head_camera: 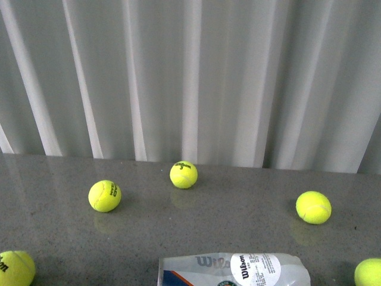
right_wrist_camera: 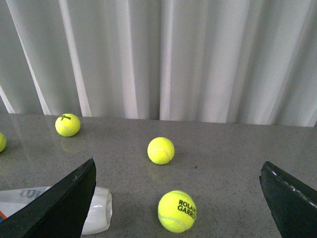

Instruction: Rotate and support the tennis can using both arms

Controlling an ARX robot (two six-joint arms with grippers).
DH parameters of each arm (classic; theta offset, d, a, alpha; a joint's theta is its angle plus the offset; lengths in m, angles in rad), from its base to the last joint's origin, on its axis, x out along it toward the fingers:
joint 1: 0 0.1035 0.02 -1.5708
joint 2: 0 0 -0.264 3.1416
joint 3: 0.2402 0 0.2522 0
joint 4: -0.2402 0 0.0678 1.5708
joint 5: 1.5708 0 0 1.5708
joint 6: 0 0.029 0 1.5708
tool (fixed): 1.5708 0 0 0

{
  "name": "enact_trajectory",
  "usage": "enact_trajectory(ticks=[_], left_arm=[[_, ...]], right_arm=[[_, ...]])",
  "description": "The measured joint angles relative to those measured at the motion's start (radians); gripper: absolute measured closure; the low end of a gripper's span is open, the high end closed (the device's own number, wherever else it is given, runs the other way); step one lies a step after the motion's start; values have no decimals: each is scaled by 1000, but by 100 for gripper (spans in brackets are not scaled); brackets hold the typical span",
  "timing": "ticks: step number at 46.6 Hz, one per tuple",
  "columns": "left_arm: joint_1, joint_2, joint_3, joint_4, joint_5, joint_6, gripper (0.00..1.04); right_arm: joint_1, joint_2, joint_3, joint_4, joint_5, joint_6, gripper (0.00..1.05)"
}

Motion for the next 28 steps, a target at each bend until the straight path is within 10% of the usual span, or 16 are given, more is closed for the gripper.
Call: enact_trajectory(ticks=[28], left_arm=[[-265,703,270,187,386,-130,7]], right_arm=[[0,0,0,0,1,0,7]])
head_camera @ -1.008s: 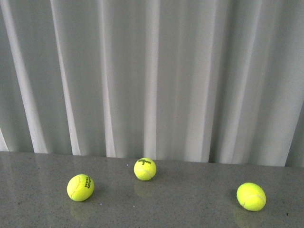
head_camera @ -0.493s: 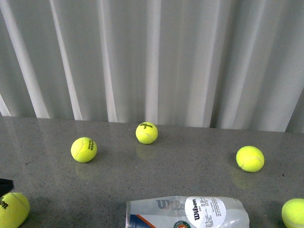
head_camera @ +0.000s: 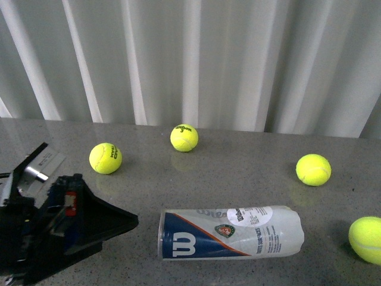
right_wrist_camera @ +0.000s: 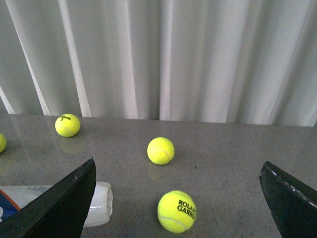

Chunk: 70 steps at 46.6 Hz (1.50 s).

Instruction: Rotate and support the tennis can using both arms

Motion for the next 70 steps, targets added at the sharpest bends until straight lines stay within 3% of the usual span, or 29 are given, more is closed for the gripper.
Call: enact_trajectory(ticks=[29,53,70], left_arm=[[-156,216,144,150,1,-153,7],[-204,331,213,180,32,-189,7],[-217,350,220,203,44,-238,56]], right_arm=[[0,0,0,0,0,0,7],[0,0,0,0,0,0,7],[0,0,0,0,0,0,7]])
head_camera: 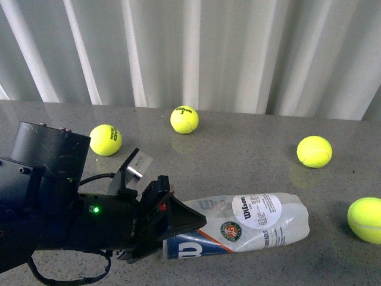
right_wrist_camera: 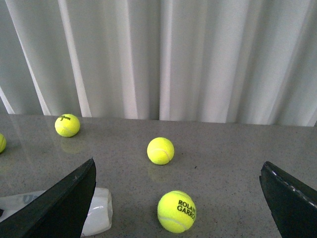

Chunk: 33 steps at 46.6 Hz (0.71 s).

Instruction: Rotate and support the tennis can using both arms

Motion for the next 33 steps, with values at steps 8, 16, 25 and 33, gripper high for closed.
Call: enact_trajectory(ticks=[8,16,25,33], left_arm=[[0,0,-5,35,4,-42,81],[-3,-57,-36,40,22,-77,101],[-4,-205,-55,-151,-18,-23,101],[-13,-440,53,-579,-119,173,101]], right_arm=[[0,0,0,0,0,0,7],[0,0,0,0,0,0,7],[0,0,0,0,0,0,7],[0,0,0,0,0,0,7]])
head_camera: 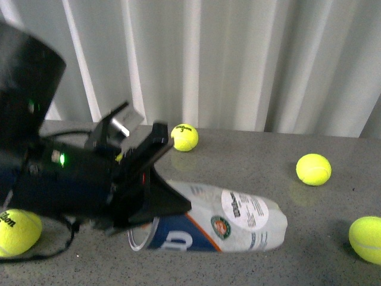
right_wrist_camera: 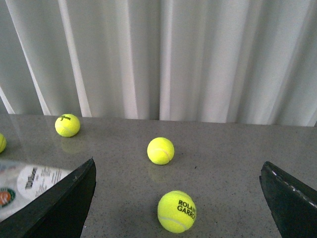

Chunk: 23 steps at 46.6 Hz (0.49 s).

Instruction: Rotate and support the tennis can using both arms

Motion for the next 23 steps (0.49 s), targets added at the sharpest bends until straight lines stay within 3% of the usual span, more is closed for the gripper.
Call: enact_trajectory(ticks=[9,15,23], left_arm=[[-53,-140,281,-464,-137,228,101],[-127,-127,512,-840,-367,490,101],[-188,-55,595,-994,-578,641,101]], right_arm=[[0,0,0,0,0,0,7],[0,0,0,0,0,0,7],[0,0,0,0,0,0,7]])
